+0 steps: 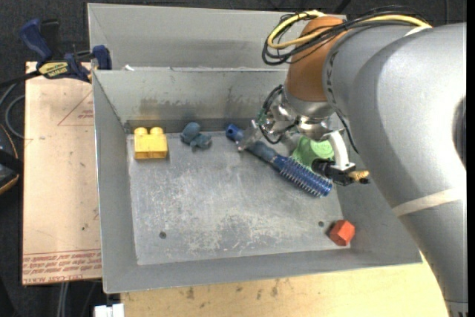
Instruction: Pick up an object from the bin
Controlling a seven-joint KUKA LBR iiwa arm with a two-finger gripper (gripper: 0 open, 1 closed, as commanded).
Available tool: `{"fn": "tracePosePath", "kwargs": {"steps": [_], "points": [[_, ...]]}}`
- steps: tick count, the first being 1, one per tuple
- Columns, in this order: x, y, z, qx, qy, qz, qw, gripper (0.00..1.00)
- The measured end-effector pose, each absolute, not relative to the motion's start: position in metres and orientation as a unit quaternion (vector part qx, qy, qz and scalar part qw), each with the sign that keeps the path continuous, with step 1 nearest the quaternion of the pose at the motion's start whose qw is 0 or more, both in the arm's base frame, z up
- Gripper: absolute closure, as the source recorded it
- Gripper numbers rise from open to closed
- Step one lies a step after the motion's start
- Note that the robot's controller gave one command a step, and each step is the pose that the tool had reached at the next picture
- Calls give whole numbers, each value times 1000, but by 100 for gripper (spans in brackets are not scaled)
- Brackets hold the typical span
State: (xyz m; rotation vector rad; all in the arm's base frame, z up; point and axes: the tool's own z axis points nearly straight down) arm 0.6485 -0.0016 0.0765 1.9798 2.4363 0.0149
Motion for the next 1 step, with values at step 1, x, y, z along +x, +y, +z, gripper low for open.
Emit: {"fn": "tracePosePath", "kwargs": {"steps": [1], "points": [[637,29,78,605,796,4,10,0]]}}
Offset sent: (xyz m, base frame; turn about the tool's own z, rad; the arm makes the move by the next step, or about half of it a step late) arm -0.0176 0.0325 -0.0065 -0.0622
